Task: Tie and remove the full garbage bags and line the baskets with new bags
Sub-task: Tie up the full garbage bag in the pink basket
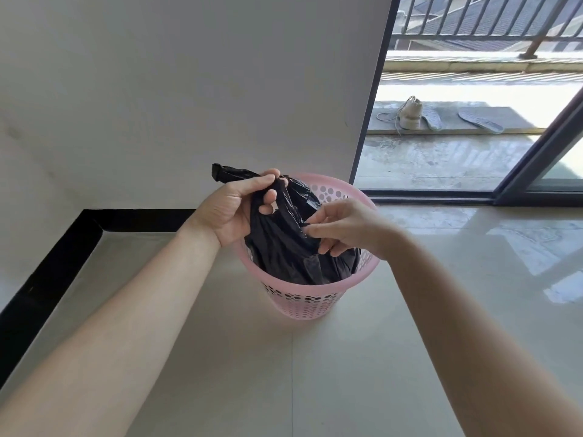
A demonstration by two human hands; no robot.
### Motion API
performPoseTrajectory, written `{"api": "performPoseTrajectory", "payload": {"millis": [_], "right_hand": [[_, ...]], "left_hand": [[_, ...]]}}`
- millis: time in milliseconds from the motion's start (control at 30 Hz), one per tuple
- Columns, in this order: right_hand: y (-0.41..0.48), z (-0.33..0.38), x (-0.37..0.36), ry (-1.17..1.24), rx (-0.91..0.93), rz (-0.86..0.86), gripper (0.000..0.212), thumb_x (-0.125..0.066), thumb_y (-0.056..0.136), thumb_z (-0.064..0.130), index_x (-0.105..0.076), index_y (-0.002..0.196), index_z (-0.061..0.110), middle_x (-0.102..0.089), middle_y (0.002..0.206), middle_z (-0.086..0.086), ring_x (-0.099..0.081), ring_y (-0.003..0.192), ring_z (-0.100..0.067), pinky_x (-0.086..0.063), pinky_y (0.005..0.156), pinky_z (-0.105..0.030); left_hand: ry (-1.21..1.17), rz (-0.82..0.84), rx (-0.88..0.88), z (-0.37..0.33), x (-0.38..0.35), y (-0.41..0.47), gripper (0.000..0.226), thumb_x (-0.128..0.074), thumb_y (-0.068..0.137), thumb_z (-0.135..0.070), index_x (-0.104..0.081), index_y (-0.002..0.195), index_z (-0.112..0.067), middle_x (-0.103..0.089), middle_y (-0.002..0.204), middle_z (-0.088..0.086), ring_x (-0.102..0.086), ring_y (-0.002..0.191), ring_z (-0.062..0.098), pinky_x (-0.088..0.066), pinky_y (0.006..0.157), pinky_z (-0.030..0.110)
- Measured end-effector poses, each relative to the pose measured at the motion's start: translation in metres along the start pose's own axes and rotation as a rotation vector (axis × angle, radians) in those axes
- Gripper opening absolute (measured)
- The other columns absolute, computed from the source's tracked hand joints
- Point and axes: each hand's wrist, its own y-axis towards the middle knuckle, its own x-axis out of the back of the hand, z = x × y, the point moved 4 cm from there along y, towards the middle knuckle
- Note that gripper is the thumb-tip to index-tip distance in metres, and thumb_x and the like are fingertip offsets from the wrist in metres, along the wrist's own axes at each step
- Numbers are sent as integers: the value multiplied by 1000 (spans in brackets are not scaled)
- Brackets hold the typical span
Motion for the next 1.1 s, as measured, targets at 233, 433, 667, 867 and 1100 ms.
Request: {"api": "performPoseTrajectory", "payload": {"millis": [233,433,667,867,1100], "right_hand": [[3,6,7,76,130,-379,23,-65,84,22,-62,107,23,-62,94,7,-58,79,-7,-45,75,-28],[2,19,0,-51,219,-308,49,-59,82,18,-61,127,38,-63,103,26,-55,88,22,-40,66,-1],[7,13,7,-123,278,-387,10,-69,88,20,-72,98,19,-72,88,-5,-67,84,-23,-52,74,-35],[14,-4,-3,-139,155,-299,18,-72,79,33,-70,90,18,-72,81,-1,-68,72,-9,-52,64,-23],[21,-33,-12,-20,-2,-88,14,-68,71,39,-70,80,29,-73,81,8,-70,84,-10,-54,77,-28]], "left_hand": [[111,109,-4,-13,-1,-6,12,-63,85,-10,-74,88,-13,-65,82,2,-57,58,10,-48,57,21],[255,224,14,-10,-14,-7,14,-57,85,-7,-71,85,-11,-65,78,6,-56,54,14,-49,58,25],[565,-60,-4,-5,-5,0,9,-66,90,-10,-74,93,-10,-70,79,10,-67,67,19,-57,65,26],[383,-375,-219,1,-4,13,12,-66,89,0,-73,88,-10,-73,93,9,-68,85,21,-56,84,31],[-48,-245,-223,11,-13,17,35,-35,78,18,-52,72,-12,-56,66,7,-62,71,28,-57,77,41]]}}
